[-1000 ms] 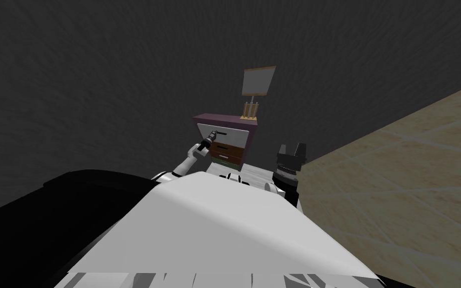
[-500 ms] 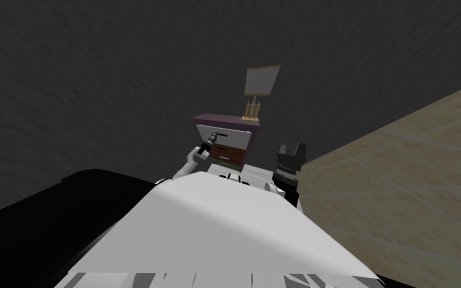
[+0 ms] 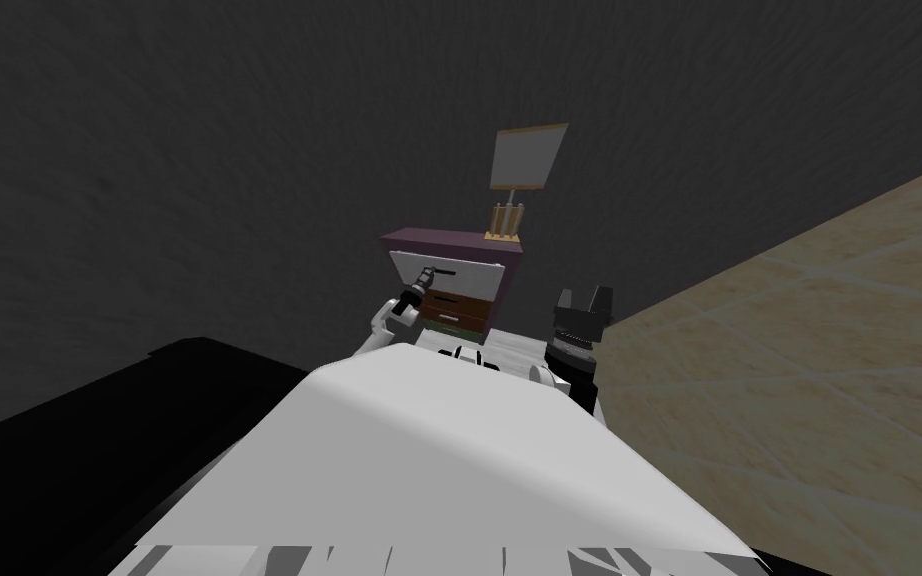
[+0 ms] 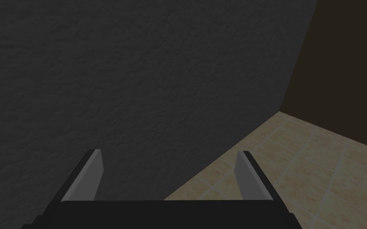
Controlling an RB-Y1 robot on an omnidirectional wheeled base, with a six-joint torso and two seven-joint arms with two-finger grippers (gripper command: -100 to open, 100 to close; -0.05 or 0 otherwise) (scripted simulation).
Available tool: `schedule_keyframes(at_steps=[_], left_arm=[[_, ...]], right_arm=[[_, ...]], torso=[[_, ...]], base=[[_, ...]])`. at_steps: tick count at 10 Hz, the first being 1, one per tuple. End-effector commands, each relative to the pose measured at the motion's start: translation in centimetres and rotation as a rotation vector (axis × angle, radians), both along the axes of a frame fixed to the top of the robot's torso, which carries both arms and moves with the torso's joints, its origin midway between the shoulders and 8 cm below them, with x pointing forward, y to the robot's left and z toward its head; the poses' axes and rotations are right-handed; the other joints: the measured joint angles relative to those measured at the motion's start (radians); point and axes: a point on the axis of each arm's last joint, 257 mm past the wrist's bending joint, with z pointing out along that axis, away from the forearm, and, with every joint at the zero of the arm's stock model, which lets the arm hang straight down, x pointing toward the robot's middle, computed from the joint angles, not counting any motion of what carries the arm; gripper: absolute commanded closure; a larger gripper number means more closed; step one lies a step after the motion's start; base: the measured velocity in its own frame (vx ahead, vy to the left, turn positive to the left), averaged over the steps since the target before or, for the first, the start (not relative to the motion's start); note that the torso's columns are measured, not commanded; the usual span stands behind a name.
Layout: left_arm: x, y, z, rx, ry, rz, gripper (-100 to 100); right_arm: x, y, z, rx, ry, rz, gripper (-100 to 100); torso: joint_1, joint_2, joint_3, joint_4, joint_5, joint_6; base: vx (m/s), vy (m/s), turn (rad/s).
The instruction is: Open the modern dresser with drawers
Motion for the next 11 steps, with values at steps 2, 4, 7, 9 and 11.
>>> schedule_keyframes(at_steps=[2, 4, 7, 9, 11], left_arm=[[-2.5, 0.0, -0.5, 0.006, 0.024, 0.058, 100], [-2.4, -0.5, 0.4, 0.0, 0.006, 0.043, 100], [-3.4, -0.6, 0.5, 0.007, 0.03, 0.043, 100], [-2.1, -1.1, 1.7, 0.001, -0.026, 0.027, 100], [-0.6, -1.1, 1.3, 0.004, -0.02, 0.027, 100]], right_arm=[[0.0, 0.0, 0.0, 0.0, 0.0, 0.0, 0], [0.0, 0.0, 0.0, 0.0, 0.0, 0.0, 0], [0.0, 0.0, 0.0, 0.0, 0.0, 0.0, 0], [0.0, 0.0, 0.0, 0.0, 0.0, 0.0, 0], [0.0, 0.0, 0.0, 0.0, 0.0, 0.0, 0]], torso=[[0.003, 0.001, 0.001, 0.002, 0.0, -0.003], [0.006, 0.004, 0.002, 0.005, 0.0, -0.006], [0.002, 0.014, 0.009, 0.008, -0.001, -0.004], [0.001, 0.004, 0.002, 0.009, -0.003, -0.002], [0.0, 0.009, 0.004, 0.011, -0.004, -0.002]], base=[[0.025, 0.065, -0.069], [0.011, 0.027, -0.034], [-0.165, -0.024, 0.05], [-0.133, -0.011, 0.017], [-0.12, 0.009, 0.002]])
